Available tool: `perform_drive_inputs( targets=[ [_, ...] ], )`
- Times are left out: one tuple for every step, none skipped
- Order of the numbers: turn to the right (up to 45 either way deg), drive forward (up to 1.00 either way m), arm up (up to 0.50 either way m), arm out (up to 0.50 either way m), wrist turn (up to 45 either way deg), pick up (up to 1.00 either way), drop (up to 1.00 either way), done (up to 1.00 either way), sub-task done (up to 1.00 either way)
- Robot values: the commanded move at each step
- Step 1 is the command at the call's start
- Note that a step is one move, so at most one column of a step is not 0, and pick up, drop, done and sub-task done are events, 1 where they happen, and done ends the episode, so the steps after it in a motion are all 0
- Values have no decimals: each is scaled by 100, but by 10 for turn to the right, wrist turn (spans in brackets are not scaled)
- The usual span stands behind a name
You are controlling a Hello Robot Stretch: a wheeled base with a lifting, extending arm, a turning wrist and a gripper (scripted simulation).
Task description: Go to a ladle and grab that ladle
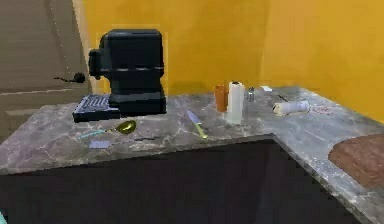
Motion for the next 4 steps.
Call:
perform_drive_inputs(
  targets=[
    [0,40,0,0,0,0,0,0,0],
    [-450,0,0,0,0,0,0,0,0],
    [-450,0,0,0,0,0,0,0,0],
    [-330,0,0,0,0,0,0,0,0]
  ],
)
